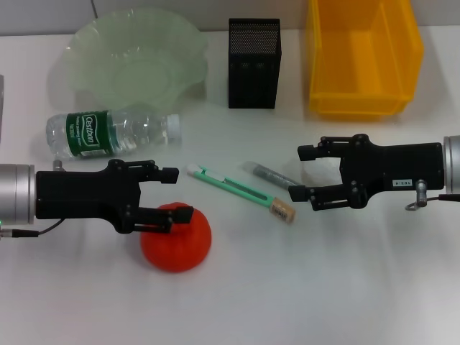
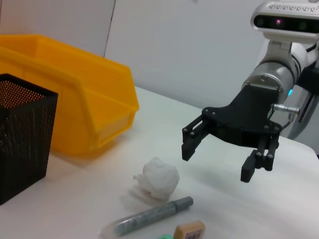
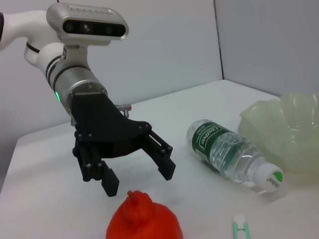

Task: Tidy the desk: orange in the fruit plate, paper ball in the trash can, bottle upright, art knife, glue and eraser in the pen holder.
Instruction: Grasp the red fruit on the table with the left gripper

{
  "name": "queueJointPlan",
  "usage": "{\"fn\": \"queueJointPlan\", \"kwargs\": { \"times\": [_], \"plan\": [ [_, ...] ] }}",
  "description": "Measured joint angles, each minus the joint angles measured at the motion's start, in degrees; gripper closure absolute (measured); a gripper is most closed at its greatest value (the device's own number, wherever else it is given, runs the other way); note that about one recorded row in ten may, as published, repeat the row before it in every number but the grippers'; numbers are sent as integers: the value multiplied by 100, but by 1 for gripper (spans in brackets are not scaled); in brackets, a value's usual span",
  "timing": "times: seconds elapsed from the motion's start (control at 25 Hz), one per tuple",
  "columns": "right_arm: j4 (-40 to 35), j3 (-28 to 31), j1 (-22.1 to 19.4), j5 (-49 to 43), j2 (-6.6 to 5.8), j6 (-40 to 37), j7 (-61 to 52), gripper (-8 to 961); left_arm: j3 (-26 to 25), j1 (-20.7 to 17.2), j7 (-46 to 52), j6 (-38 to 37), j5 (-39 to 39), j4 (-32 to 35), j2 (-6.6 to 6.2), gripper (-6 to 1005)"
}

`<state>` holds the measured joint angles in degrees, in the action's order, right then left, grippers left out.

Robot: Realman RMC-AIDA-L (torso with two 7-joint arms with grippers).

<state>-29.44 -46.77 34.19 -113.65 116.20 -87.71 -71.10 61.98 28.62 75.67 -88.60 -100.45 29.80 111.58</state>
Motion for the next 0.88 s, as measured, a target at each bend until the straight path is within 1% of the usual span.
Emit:
{"fn": "queueJointPlan", "kwargs": {
  "times": [0.36,0.76,0.84,0.88],
  "plan": [
    [0,-9,30,0,-1,0,0,161,-16,3,27,1,-64,31,9,191],
    [1,-16,44,0,-1,61,0,165,-5,-47,76,-7,-148,53,-7,190],
    [1,-16,44,0,-1,61,0,165,-9,-53,77,7,-258,53,9,190],
    [1,-16,44,0,1,61,0,166,-11,-50,78,88,-409,50,37,190]
  ]
}}
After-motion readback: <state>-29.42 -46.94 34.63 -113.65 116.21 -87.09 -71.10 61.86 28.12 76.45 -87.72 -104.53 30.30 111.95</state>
